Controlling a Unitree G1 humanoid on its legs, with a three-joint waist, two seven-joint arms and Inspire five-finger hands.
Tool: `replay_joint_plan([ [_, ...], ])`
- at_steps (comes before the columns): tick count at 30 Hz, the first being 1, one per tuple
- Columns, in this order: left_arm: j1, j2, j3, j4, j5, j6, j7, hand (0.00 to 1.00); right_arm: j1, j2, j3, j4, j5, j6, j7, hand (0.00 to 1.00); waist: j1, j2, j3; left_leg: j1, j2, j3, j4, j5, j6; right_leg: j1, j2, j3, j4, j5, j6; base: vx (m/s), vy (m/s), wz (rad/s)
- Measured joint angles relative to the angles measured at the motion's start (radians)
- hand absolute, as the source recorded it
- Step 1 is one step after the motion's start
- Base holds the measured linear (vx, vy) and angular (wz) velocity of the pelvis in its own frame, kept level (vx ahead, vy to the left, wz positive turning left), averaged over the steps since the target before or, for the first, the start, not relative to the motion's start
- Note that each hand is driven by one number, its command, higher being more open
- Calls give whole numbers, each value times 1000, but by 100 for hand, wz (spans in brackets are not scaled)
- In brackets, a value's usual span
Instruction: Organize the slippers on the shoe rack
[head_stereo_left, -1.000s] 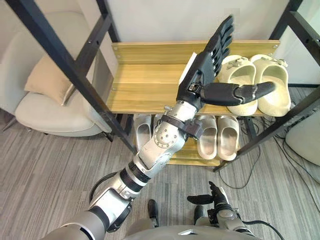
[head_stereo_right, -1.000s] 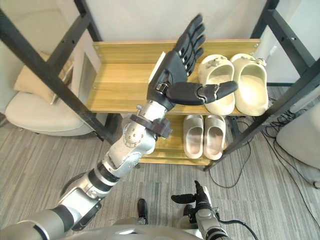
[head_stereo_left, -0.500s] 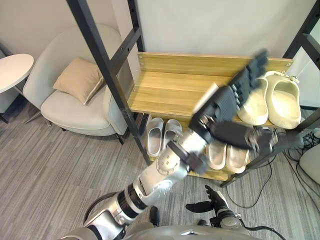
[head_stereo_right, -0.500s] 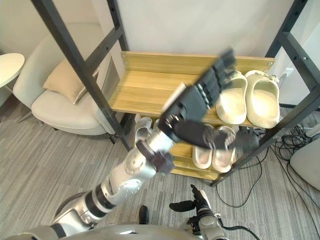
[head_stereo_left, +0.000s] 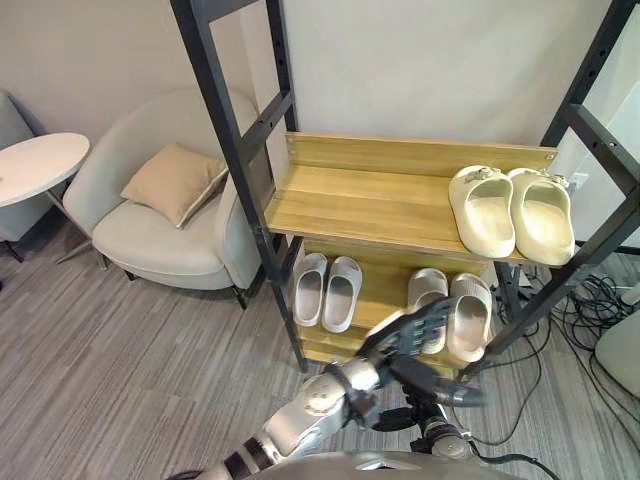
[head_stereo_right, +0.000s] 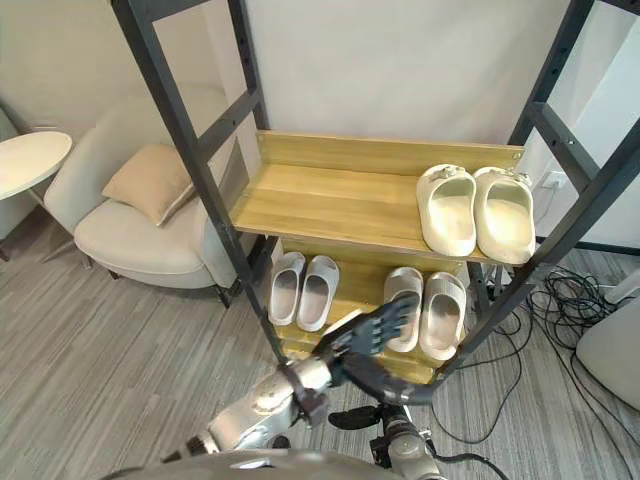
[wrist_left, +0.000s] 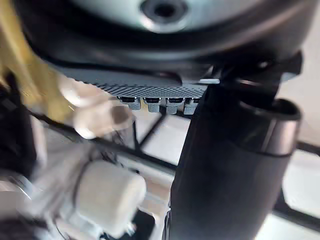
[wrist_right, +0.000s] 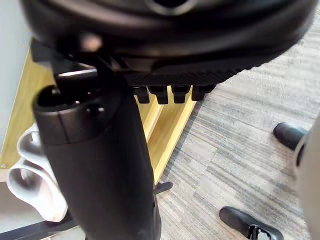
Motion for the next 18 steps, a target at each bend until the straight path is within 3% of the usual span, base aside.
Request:
replay_joint_plan([
  [4,128,47,161,95,84,2,0,100,126,10,-63,-124,-23,-82,6,100,4,-26,7,3,2,22,1,-20,-8,-10,-2,18,5,-13,3,61,-7,-11],
  [12,128,-12,328,290,261,1,68,100,63,43,-149,-5,-73,-54,0,100,2,-34,2,14,-11,49,5,-40,-2,-4,-10,34,-8,-17,13,81,9,-9],
  [18,113,-38,405,390,329,0,137,100,28,66,-152,45,-72,-38,-18,100,3,-20,12,32,-3,56,0,-46,-8,14,-1,40,-13,-21,8,-14,1,-4],
])
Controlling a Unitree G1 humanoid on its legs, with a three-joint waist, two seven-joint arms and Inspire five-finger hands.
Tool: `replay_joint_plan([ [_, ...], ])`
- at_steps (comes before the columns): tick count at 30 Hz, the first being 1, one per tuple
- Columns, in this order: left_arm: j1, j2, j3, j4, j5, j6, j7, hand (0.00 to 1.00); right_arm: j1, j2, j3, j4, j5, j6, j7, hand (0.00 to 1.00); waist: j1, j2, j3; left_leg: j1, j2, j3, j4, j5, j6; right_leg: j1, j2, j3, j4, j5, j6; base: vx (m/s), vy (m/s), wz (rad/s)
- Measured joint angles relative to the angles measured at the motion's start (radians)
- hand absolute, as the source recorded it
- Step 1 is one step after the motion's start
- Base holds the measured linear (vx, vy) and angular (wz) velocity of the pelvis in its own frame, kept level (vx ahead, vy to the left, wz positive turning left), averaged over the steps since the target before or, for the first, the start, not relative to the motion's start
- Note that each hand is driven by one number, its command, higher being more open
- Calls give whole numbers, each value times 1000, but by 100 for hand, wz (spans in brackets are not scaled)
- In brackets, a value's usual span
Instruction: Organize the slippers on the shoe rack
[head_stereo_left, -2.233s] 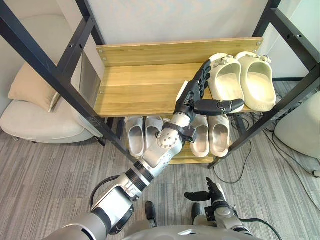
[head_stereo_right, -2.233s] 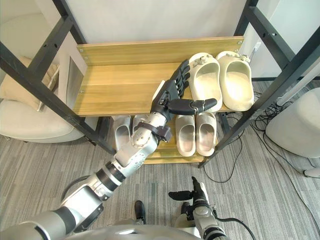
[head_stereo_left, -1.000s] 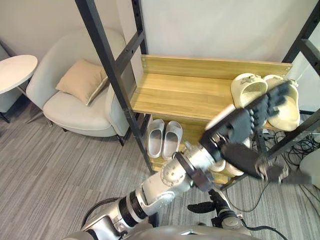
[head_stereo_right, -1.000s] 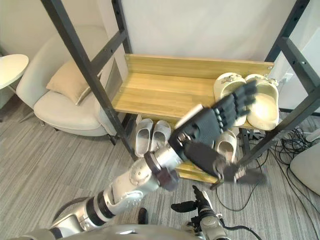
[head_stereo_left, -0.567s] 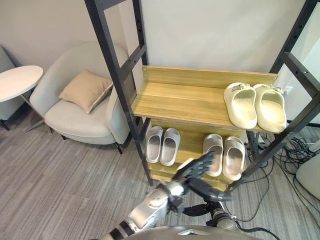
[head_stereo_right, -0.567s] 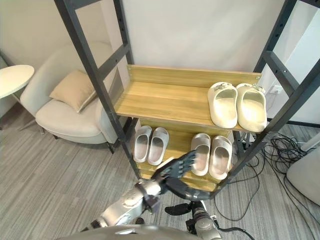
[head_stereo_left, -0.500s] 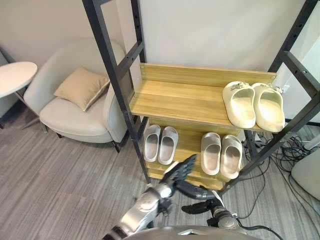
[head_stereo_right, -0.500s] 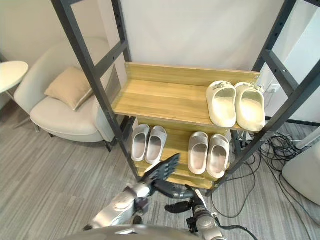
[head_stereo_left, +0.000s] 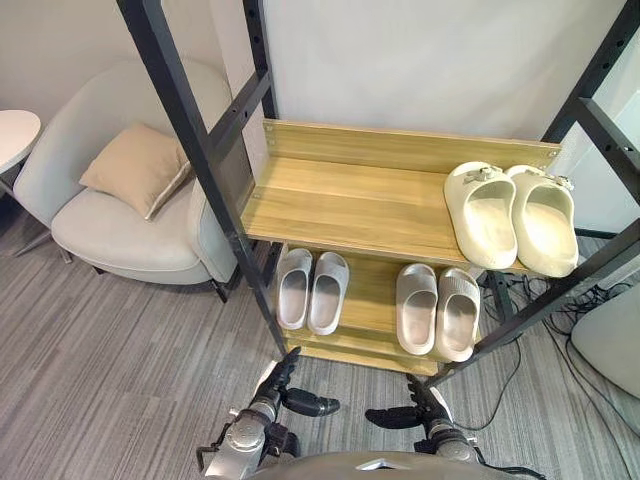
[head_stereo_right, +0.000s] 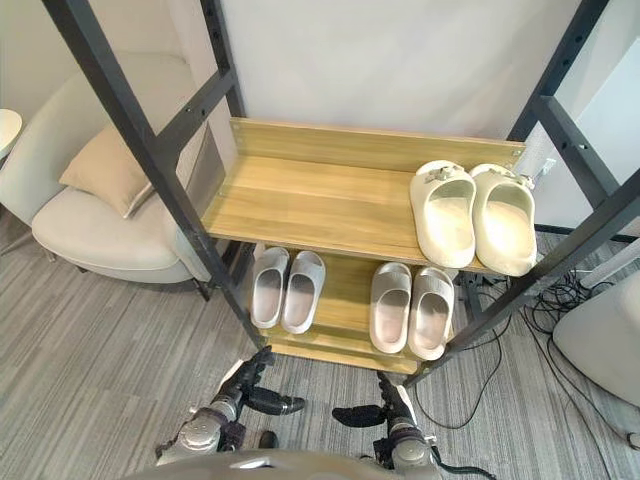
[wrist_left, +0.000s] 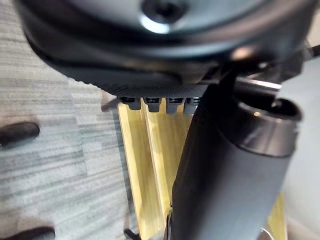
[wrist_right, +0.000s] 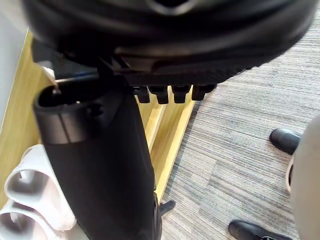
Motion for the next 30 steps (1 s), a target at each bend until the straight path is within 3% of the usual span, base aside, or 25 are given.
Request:
replay_joint_plan([
  [15,-32,-58,156,210,57,0,113,100,-44,17,-40,70,40,11,-34,100,4,-4,7,16,6,45,0,-21,-5,-4,5,47,-9,-1,-1,-4,11,-9],
  [21,-39,-72,215,233,53,-1,127,100,-90,15,-38,88,41,13,-35,100,7,13,49,33,16,101,6,-27,-6,-39,5,105,34,-2,-4,-25,23,-28],
  [23,-51,-79,233,236,42,-5,135,100,-120,17,-23,88,40,14,-36,100,10,20,85,24,23,131,15,-24,-2,-121,-4,138,167,-41,-7,-83,34,-49],
  [25,-77,-65,233,246,34,-10,135,100,-130,22,-2,86,40,18,-36,100,9,1,105,-35,22,124,106,-54,15,-191,-27,132,289,-66,-7,-118,8,3],
  [27,-92,-59,234,243,34,-14,136,100,-131,18,2,84,40,18,-38,100,14,-12,108,-123,34,98,211,-97,30,-212,-36,127,307,-82,7,-199,-49,40],
  [28,-95,-55,238,245,32,-14,139,100,-128,22,7,80,43,20,-35,100,13,-22,109,-171,26,76,258,-102,37,-267,-54,128,510,-188,-8,-193,-130,46],
  [30,-93,-51,242,246,17,-12,140,100,-122,20,9,78,55,14,-32,100,14,-22,109,-189,26,53,274,-101,38,-267,-47,126,614,-234,-10,-110,-143,40],
])
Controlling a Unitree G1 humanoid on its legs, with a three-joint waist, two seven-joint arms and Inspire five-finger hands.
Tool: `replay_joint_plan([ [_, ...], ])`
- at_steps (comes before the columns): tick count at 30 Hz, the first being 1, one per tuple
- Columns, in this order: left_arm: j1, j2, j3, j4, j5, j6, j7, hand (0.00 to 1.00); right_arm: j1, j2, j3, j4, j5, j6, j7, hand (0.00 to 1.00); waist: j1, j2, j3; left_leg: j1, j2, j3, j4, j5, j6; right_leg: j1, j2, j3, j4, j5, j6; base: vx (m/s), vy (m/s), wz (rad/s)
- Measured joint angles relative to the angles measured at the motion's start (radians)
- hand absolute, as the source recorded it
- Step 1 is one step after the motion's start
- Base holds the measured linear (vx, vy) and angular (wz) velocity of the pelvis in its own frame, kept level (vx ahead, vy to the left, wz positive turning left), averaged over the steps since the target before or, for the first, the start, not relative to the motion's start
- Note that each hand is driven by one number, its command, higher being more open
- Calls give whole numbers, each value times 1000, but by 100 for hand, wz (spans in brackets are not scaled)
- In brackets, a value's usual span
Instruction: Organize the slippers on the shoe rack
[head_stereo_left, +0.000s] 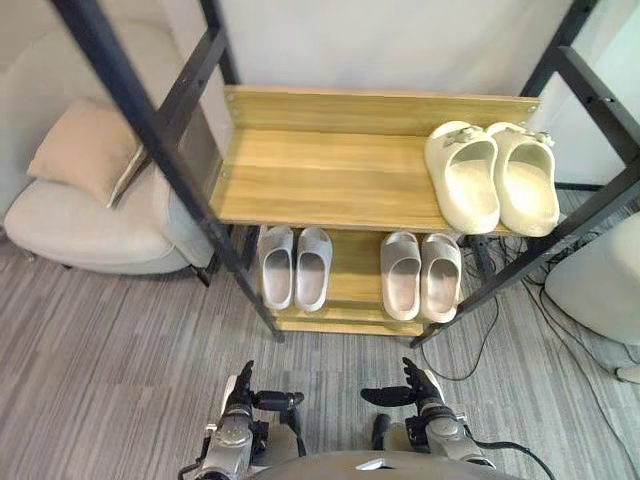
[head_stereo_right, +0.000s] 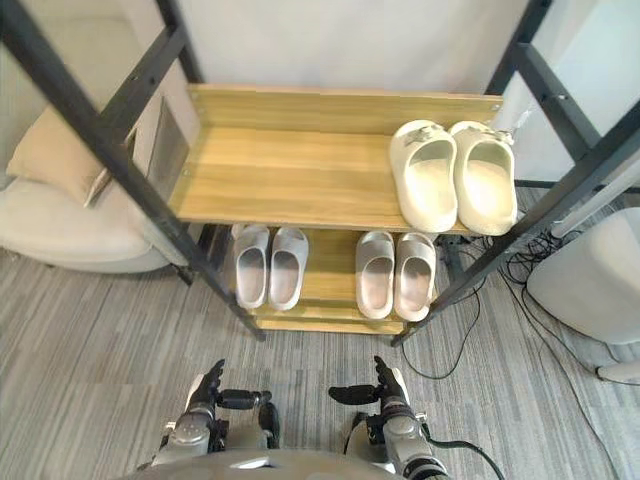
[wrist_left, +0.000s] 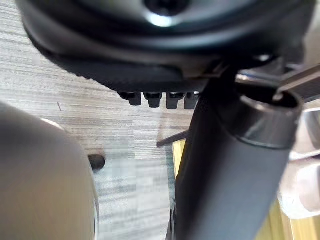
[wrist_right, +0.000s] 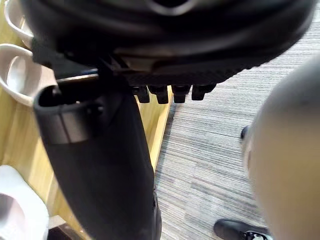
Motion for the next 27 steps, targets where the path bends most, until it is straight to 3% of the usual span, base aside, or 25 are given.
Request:
replay_joint_plan([
  [2,1,-1,26,-7,-30,-2,3,100,15,-1,3,-18,27,-15,10,100,24,-5,-3,-41,-12,-26,16,20,-4,34,17,8,23,-59,2,-160,-130,46],
  [3,-1,-6,30,-18,-44,-7,6,100,12,-7,14,-22,45,-20,11,100,34,-9,-3,-85,-21,-46,24,52,-18,56,39,39,-93,-99,-17,-203,-157,38],
  [4,-3,-8,30,-18,-45,-7,6,100,11,-9,15,-22,46,-20,11,100,38,-5,-2,-91,-20,-49,20,59,-24,60,46,40,-119,-105,-31,-209,-152,39],
  [5,-7,-41,29,-15,-46,-7,7,100,4,-32,29,-21,62,-18,3,100,55,56,7,-103,13,-77,-44,114,-36,69,105,13,-208,-44,-61,-178,-99,22],
  [8,-5,-51,20,-9,-52,-7,11,100,6,-45,32,-23,62,-16,-2,100,50,95,11,-86,32,-121,-147,185,-53,73,138,-36,-236,-21,-79,-166,-110,46],
  [9,-8,-55,14,-6,-61,-7,13,100,3,-46,30,-30,62,-17,-14,100,50,108,19,-83,52,-116,-196,181,-63,84,158,-73,-272,5,-91,-137,-131,80],
  [10,-11,-59,7,-3,-63,-8,13,100,0,-43,17,-39,62,-18,-20,100,47,107,20,-83,60,-99,-240,128,-91,92,166,-111,-316,36,-103,-99,-91,72],
  [11,-16,-57,7,-1,-62,-8,12,100,-3,-33,8,-40,62,-18,-21,100,46,95,22,-86,56,-83,-244,121,-88,92,157,-125,-329,47,-114,-115,-75,102],
  [12,-44,-41,-3,7,-62,-9,9,100,-12,-26,-38,-47,62,-18,-29,100,42,77,33,-131,37,-12,-124,108,-81,77,111,-181,-325,53,-123,-91,-39,107],
  [15,-51,-49,-25,8,-61,-11,9,100,0,-53,-68,-51,62,-17,-40,100,36,74,31,-136,36,83,135,52,-32,73,62,-256,-312,53,-123,-62,-4,93],
  [16,-49,-67,-28,17,-60,-14,9,100,13,-64,-72,-60,62,-17,-41,100,30,90,22,-90,71,149,227,-41,-17,80,48,-311,-309,54,-121,-36,71,120],
  [19,-55,-79,-57,31,-58,-14,3,100,17,-51,-81,-59,62,-16,-36,100,13,94,19,-10,115,250,197,-87,-21,94,26,-406,-289,55,-117,-32,119,104],
  [21,-58,-81,-62,37,-43,-13,-3,100,16,-33,-96,-59,62,-16,-31,100,11,87,16,27,90,295,84,-87,-27,114,23,-454,-310,67,-83,-49,204,94],
  [22,-55,-74,-63,40,-38,-12,-5,100,14,-13,-102,-59,63,-16,-24,100,8,68,8,57,52,268,-11,-69,-22,140,23,-488,-352,82,-50,-39,205,83],
  [24,-46,-58,-68,46,-34,-12,-8,100,16,23,-103,-59,62,-17,-14,100,8,46,-10,103,-4,235,-128,-9,-10,176,11,-527,-406,113,-19,-4,220,71],
  [27,-35,-51,-65,57,-19,-12,-8,100,15,43,-83,-50,61,-17,-6,100,14,51,-24,150,-50,206,-213,20,13,200,-17,-555,-396,117,0,31,165,35],
])
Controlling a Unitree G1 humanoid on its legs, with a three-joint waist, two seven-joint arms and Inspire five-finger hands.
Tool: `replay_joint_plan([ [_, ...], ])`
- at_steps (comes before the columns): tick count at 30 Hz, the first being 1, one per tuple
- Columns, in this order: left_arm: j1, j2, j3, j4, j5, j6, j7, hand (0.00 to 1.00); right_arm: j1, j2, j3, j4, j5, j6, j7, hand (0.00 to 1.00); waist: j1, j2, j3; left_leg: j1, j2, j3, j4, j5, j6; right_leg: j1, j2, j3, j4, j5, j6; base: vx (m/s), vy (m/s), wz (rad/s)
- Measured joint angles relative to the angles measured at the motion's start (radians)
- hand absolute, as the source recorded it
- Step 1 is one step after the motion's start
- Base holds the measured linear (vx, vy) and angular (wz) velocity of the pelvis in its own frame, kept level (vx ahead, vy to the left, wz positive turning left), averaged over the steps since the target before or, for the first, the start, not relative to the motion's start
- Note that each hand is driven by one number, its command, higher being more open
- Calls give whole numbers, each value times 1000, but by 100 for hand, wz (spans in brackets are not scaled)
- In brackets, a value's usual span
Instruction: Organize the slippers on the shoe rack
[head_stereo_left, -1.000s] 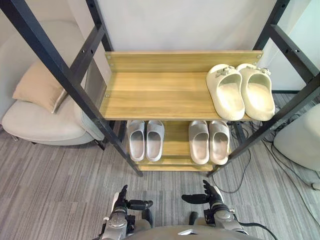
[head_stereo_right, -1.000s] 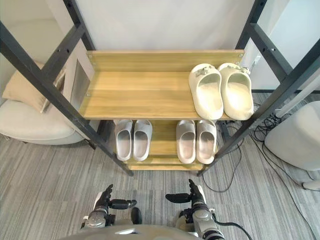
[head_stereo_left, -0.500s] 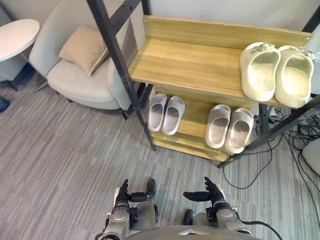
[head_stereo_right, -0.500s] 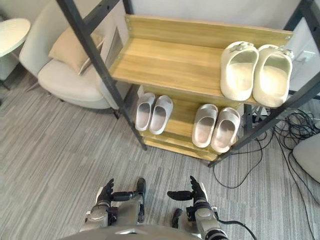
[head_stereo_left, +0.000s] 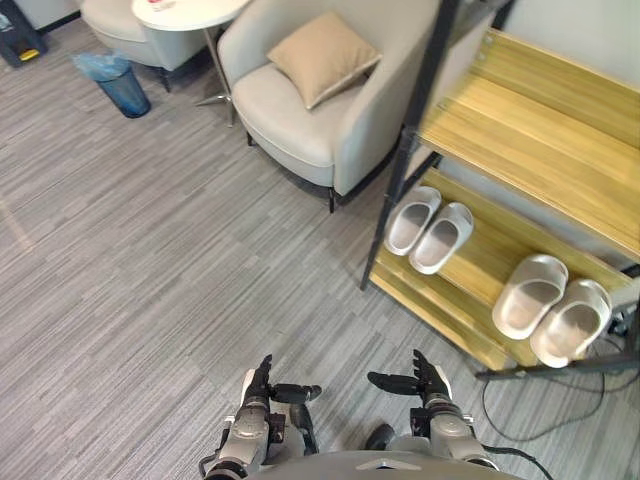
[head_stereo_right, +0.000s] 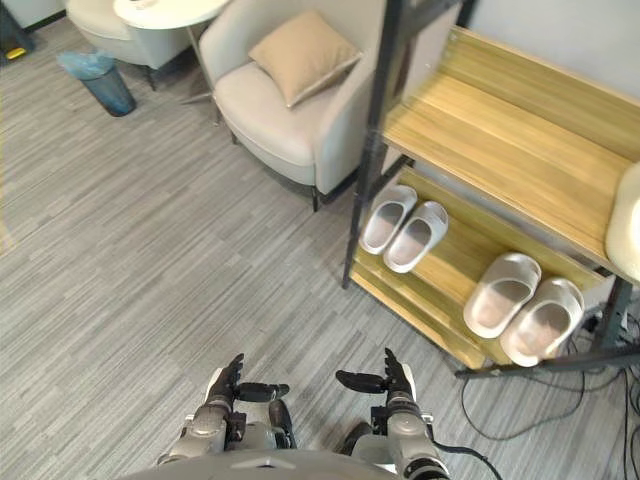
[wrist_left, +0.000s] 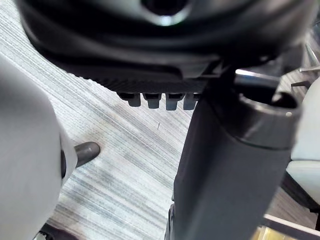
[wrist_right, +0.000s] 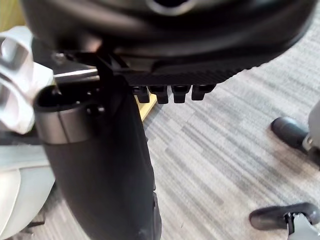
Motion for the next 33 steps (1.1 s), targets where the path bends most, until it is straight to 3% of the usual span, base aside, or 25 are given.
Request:
replay_joint_plan([
  [4,9,10,15,1,0,-2,1,100,4,9,15,18,-1,2,8,100,3,-10,-1,23,-43,-29,-18,-16,23,-14,-83,-18,143,-63,28,51,126,27],
  [6,13,20,17,1,-1,-3,2,100,12,0,36,14,-2,13,32,100,2,-20,2,38,-68,-65,-20,-39,49,-45,-168,-1,328,-82,4,93,132,46],
  [7,12,27,15,1,-1,-3,0,100,9,0,38,12,-1,13,38,100,0,-29,7,48,-78,-92,-14,-47,59,-60,-196,38,406,-79,-26,112,108,84],
  [8,15,32,15,1,-1,-6,0,100,8,2,35,14,0,13,45,100,-6,-37,7,70,-80,-149,-7,-55,82,-111,-207,159,526,-74,-67,146,-26,130],
  [9,22,38,19,1,-1,-8,2,100,12,1,36,13,1,10,55,100,-17,-37,7,69,-62,-210,16,-74,84,-140,-138,264,533,-140,-61,188,-54,142],
  [10,21,39,21,2,-1,-7,1,100,9,-3,36,11,1,6,57,100,-18,-32,10,69,-46,-243,31,-85,83,-167,-90,310,527,-168,-68,174,-112,107],
  [11,22,39,23,2,-1,-8,1,100,8,-5,36,10,1,5,57,100,-18,-29,12,71,-39,-254,37,-90,81,-182,-69,328,523,-175,-71,170,-103,90],
  [13,21,33,42,19,-2,-8,-1,100,-2,-19,37,-5,5,0,57,100,-20,-11,24,91,-3,-339,63,-123,61,-286,42,432,427,-179,-63,219,-121,100],
  [15,21,36,46,22,-2,-8,-1,100,1,-23,38,-21,21,-2,56,100,-23,-19,27,108,-5,-404,84,-155,44,-337,79,509,302,-129,-34,304,-204,115],
  [17,29,42,50,22,-2,-9,-1,100,6,-22,46,-24,39,-6,55,100,-27,-38,28,129,-18,-468,108,-195,18,-339,80,559,228,13,-54,369,-268,116],
  [18,23,34,54,33,-1,-11,-1,100,8,-27,46,-25,39,-5,56,100,-29,-27,23,133,-7,-501,126,-216,3,-322,79,531,246,6,-70,376,-239,116],
  [19,24,12,56,36,0,-22,-1,100,-1,-38,41,-22,39,-7,55,100,-19,11,10,95,22,-507,183,-231,-29,-303,90,477,229,-36,-80,460,-282,90],
  [20,23,11,56,36,0,-22,-1,100,-2,-38,41,-21,39,-7,55,100,-19,13,10,92,23,-506,187,-232,-32,-301,90,474,227,-37,-80,321,-177,96],
  [21,17,9,61,38,-1,-22,-8,100,-4,-37,38,-19,39,-5,55,100,-22,24,15,22,35,-470,313,-244,-93,-261,95,430,181,-43,-88,384,-214,76],
  [22,14,6,100,35,-2,-22,-12,100,2,-30,43,-17,39,6,56,100,-20,14,28,-64,57,-369,531,-227,-150,-181,105,398,111,-43,-90,440,-269,91],
  [23,16,5,155,19,-9,-22,-3,100,9,-29,63,-20,39,5,56,100,-9,3,43,-129,134,-220,725,-238,-135,-93,130,375,49,-44,-95,431,-267,55],
  [25,11,2,169,9,-10,-28,-1,100,19,-30,67,-20,39,3,53,100,5,-4,43,-176,200,-106,824,-260,-96,-18,143,349,0,-45,-98,349,-153,28],
  [26,7,6,167,-9,-4,-34,-2,100,16,-33,67,-20,39,3,48,100,11,-13,44,-221,213,-52,801,-270,-79,17,141,338,-30,-45,-98,342,-71,21],
  [28,-2,9,167,-21,-2,-34,-2,100,-2,-37,66,-20,38,5,46,100,13,-20,51,-270,212,-17,681,-267,-74,40,131,319,-44,-45,-91,340,42,20],
  [29,-13,17,163,-17,-1,-31,-3,100,-2,-36,64,-22,38,5,44,100,11,-29,57,-291,192,-1,575,-239,-45,64,116,295,-44,-52,-72,439,132,59],
  [30,-19,21,154,-19,1,-32,-1,100,13,-37,61,-22,38,6,44,100,7,-35,61,-304,168,43,426,-131,-1,100,107,257,-40,-66,-38,387,140,64],
  [31,-19,22,149,-20,3,-31,-2,100,18,-38,57,-22,38,7,44,100,7,-33,60,-306,162,46,401,-68,16,108,108,248,-37,-74,-25,425,127,70],
  [32,-22,42,136,-23,9,-34,-3,100,24,-23,55,-9,37,15,43,100,16,-75,50,-295,125,52,399,-70,35,120,74,232,-24,-92,1,459,118,66],
  [33,-25,63,126,-23,18,-35,2,100,22,-3,55,-9,35,17,43,100,15,-106,39,-296,91,36,370,-74,41,111,55,213,-19,-71,12,557,136,81],
])
